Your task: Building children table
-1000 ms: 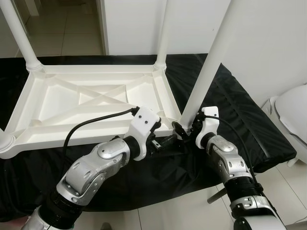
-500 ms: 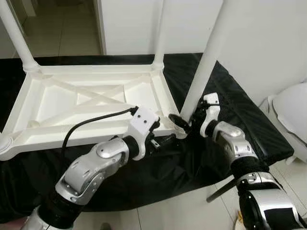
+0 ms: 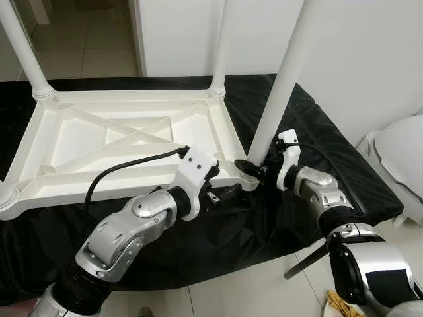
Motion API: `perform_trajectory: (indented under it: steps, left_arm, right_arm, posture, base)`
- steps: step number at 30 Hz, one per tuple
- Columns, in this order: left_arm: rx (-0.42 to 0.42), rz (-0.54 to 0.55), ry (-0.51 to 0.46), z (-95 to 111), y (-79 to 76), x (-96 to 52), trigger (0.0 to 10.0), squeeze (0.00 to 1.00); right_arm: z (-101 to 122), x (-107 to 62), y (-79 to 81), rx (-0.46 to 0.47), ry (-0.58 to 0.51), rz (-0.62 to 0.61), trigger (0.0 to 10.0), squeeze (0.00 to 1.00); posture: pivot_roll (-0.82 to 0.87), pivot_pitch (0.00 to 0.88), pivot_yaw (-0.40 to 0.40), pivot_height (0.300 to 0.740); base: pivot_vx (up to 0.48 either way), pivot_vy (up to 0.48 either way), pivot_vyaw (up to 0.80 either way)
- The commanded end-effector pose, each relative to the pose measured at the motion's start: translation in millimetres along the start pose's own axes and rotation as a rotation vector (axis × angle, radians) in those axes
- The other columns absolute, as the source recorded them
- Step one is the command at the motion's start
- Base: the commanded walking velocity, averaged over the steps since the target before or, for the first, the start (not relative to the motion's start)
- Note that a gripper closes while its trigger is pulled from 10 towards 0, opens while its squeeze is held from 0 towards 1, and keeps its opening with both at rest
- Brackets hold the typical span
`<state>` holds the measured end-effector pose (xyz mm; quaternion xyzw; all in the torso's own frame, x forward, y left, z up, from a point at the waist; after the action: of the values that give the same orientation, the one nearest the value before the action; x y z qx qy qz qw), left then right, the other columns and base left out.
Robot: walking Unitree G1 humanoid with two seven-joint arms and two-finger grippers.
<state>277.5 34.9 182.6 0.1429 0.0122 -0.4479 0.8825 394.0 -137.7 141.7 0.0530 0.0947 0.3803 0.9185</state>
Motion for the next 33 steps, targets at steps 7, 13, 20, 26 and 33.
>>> perform_trajectory:
  steps: [7, 13, 20, 26, 33]
  left_arm:
    - [-0.002, -0.102, -0.021, 4, -9.6, -2.3, 10.0, 0.0]
    - [-0.001, -0.108, -0.022, 3, -10.7, -2.3, 10.0, 0.0]
    - [-0.005, -0.118, -0.026, 3, -13.8, -0.7, 10.0, 0.0]
    - [-0.013, -0.129, -0.026, 2, -17.5, 0.3, 10.0, 0.0]
    - [-0.017, -0.137, -0.023, 1, -19.5, 0.7, 10.0, 0.0]
  right_arm:
    - [-11, -4.9, -0.8, 0.028, 0.03, 0.025, 0.0, 0.0]
    - [-15, -5.3, -1.1, 0.094, -0.005, 0.001, 0.0, 0.0]
    - [-18, -0.2, 0.5, 0.128, -0.053, -0.096, 0.0, 0.0]
    - [-20, 7.8, 11.5, 0.175, -0.134, -0.256, 0.0, 0.0]
    - [-19, 12.7, 26.3, 0.189, -0.216, -0.439, 0.0, 0.0]
  posture:
    - [0.04, 0.031, -0.069, 0.74]
    - [0.04, 0.029, -0.075, 0.74]
    - [0.02, 0.026, -0.083, 0.74]
    - [0.02, 0.023, -0.089, 0.74]
    - [0.02, 0.016, -0.09, 0.74]
  base:
    - [0.0, 0.0, 0.0]
    - [0.0, 0.0, 0.0]
    - [0.0, 0.0, 0.0]
    - [0.0, 0.0, 0.0]
    - [0.0, 0.0, 0.0]
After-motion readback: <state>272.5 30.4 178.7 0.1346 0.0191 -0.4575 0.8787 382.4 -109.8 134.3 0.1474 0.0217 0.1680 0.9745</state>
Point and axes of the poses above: a point about 5 cm out from each wrist's last joint towards the gripper, its own x axis pointing out of the wrist towards the gripper, its own z axis along the axis of the wrist's last joint, y = z × x, the point moved 3 cm from there along x, pointing out of the wrist towards the gripper, and after that the axes turned 13 degrees about x, right-handed, at the moved point
